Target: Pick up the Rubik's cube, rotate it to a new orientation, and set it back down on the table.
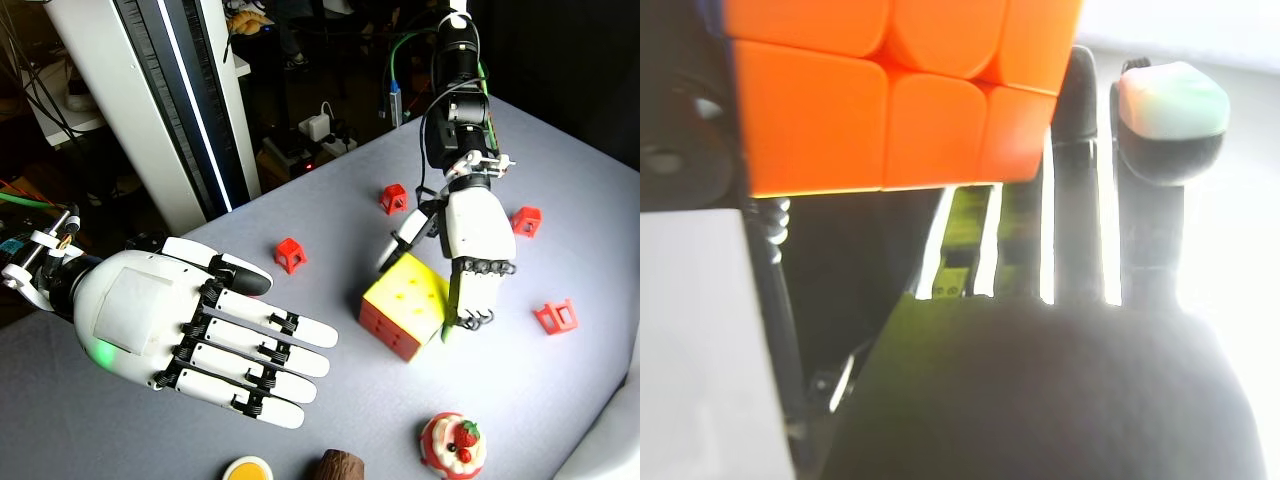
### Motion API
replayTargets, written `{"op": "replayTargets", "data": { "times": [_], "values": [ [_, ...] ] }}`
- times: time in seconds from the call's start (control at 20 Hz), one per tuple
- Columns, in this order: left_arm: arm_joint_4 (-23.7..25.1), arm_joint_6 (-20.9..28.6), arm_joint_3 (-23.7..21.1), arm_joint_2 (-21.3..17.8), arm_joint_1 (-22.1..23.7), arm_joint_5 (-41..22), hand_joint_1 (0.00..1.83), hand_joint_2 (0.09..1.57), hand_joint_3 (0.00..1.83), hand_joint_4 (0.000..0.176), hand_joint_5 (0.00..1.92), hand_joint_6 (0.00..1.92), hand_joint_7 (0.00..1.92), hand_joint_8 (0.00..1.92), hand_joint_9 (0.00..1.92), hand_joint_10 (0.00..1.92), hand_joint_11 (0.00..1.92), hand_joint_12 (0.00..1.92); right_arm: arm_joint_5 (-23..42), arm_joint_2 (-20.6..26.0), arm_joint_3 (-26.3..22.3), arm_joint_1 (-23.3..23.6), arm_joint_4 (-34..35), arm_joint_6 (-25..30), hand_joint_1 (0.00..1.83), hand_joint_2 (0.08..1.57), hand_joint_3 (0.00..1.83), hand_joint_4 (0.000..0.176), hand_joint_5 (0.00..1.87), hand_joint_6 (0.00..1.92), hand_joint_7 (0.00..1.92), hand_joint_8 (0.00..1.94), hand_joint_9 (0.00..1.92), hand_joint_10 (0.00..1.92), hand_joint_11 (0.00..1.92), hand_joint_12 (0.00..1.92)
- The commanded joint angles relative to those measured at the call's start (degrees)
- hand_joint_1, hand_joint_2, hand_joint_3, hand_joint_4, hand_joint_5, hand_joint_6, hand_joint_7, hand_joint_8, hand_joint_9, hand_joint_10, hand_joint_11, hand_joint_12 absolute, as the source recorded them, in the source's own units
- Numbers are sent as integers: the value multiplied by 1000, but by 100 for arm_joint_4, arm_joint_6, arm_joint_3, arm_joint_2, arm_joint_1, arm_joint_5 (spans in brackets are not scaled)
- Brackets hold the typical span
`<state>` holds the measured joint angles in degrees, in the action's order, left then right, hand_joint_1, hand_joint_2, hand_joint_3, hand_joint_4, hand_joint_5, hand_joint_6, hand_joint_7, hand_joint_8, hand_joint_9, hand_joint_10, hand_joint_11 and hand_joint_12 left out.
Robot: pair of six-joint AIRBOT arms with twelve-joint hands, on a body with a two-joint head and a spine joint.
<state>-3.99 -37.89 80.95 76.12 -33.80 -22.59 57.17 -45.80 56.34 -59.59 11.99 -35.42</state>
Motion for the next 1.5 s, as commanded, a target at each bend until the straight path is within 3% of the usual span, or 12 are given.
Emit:
{"op": "replayTargets", "data": {
  "times": [0.0,0.05,0.1,0.2,0.35,0.55,0.95,1.1,1.15,1.2,1.25,1.45],
  "values": [
    [2,21,-41,-69,56,-864,1140,851,926,7,739,1622,761,1774,852,1921,877,1921,814,7,11,17,-9,31,479,1345,0,0,0,0,0,0,0,0,11,594],
    [10,21,-67,-94,54,-910,1074,958,849,6,583,1823,714,1799,878,1921,955,1921,830,7,15,17,-31,31,480,1367,0,0,0,0,0,0,15,7,1,992],
    [43,21,-135,-156,42,-1049,811,1087,671,85,542,1860,697,1897,840,1921,938,1921,879,7,33,17,-86,31,467,1392,3,0,0,0,0,0,22,12,0,1220],
    [131,49,-239,-251,41,-1256,677,1008,493,0,537,1790,648,1836,719,1921,787,1921,959,7,57,23,-178,31,342,1450,10,0,0,0,0,0,27,16,0,967],
    [327,172,-389,-403,30,-1610,970,1138,283,0,687,1516,668,1846,759,1921,827,1921,1060,-2,119,64,-336,31,202,1535,7,0,0,0,0,0,0,0,0,570],
    [536,292,-546,-576,-5,-2000,1148,722,1206,0,800,1719,901,1919,1091,1921,1160,1921,1083,-153,398,171,-584,31,126,1513,0,0,41,19,76,19,118,70,0,647],
    [937,397,-834,-899,-42,-2606,1177,715,1208,0,773,1730,888,1836,1014,1921,1097,1921,1073,-696,1026,410,-978,31,60,1433,0,0,16,5,15,3,7,120,0,222],
    [1100,413,-935,-1018,-31,-2819,1393,583,1456,0,848,1804,957,1890,976,1921,1155,1921,924,-974,1362,564,-1152,31,16,1443,0,0,98,53,78,12,44,262,0,866],
    [1149,413,-960,-1043,-20,-2869,1317,1001,772,0,395,1718,674,1903,727,1921,1230,1921,880,-1035,1432,608,-1191,31,2,1434,0,0,123,81,101,14,30,312,0,742],
    [1197,416,-984,-1064,-8,-2901,1317,1001,772,0,395,1718,674,1903,727,1921,1230,1921,846,-1088,1483,637,-1217,31,2,1434,0,0,123,81,101,14,30,312,0,742],
    [1252,416,-1012,-1087,8,-2938,1403,545,1512,0,862,1827,995,1869,1014,1921,1204,1921,822,-1167,1555,663,-1234,31,0,1418,0,0,89,100,60,8,0,164,0,400],
    [1370,445,-1030,-1101,79,-2935,1217,652,1260,0,841,1610,942,1847,1096,1921,1197,1921,594,-1442,1799,866,-1518,31,79,1404,0,0,12,58,0,0,0,0,0,0]
  ]
}}
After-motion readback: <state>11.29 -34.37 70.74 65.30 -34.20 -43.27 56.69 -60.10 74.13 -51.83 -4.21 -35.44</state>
